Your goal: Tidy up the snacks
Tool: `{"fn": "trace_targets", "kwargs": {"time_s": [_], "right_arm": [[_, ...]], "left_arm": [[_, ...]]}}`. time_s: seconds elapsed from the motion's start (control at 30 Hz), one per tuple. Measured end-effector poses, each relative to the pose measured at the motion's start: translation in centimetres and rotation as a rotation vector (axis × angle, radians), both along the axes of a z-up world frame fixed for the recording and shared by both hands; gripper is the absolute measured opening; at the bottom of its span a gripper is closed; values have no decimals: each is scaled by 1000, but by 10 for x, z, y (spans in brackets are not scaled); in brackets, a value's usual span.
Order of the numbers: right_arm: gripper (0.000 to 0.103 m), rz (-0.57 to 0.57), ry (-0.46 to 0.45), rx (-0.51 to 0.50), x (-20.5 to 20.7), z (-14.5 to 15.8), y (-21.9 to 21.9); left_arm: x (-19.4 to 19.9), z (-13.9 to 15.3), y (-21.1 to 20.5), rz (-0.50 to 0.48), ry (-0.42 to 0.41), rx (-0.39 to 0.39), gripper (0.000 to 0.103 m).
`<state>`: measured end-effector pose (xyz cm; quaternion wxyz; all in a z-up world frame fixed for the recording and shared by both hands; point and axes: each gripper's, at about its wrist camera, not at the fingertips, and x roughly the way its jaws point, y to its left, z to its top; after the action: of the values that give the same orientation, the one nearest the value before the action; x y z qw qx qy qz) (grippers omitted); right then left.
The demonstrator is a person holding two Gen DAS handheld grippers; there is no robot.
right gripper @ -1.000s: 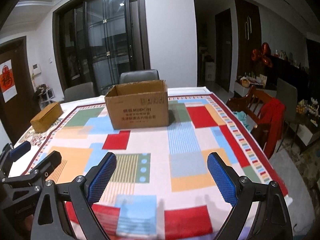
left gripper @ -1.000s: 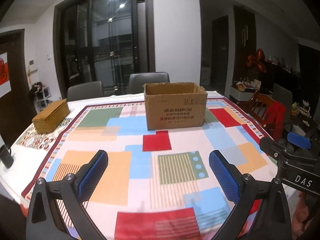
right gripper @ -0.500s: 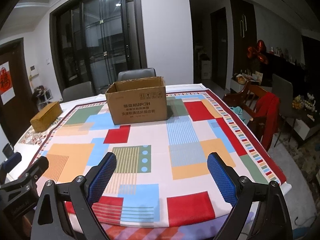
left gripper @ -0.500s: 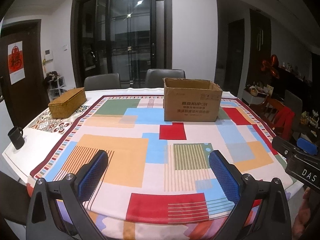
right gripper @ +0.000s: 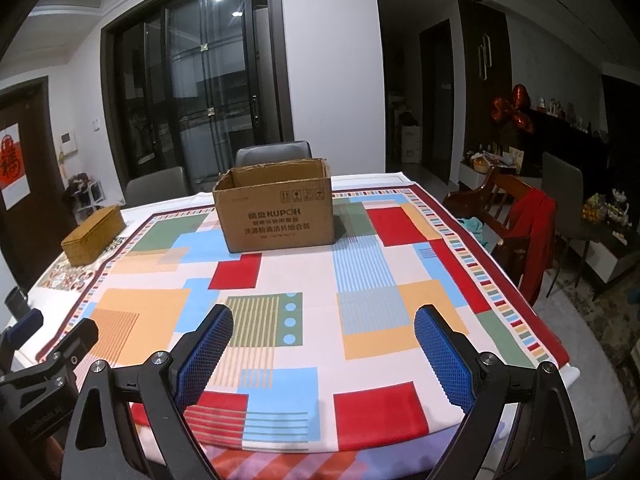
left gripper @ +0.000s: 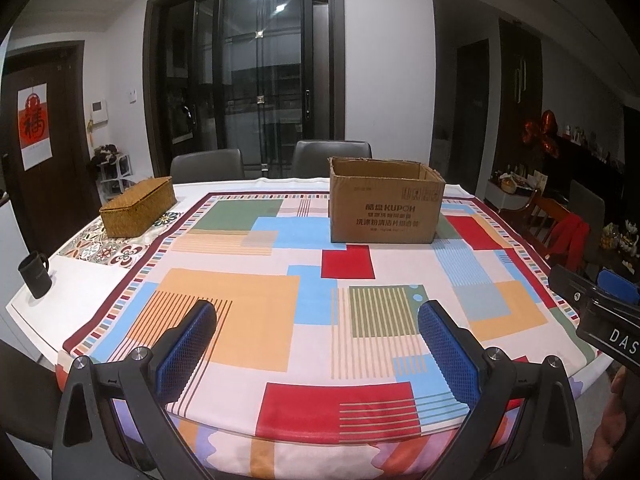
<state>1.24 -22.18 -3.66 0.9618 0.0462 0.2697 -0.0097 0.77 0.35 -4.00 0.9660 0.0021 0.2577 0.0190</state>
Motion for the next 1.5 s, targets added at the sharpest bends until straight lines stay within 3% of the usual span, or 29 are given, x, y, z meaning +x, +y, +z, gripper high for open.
{"fn": "trace_targets", "kwargs": {"time_s": [1.5], "right_arm": [[93,-3,1,11,-1,0,0]], "left_arm": [[-3,5,-3,-11,-3,7,103]]}}
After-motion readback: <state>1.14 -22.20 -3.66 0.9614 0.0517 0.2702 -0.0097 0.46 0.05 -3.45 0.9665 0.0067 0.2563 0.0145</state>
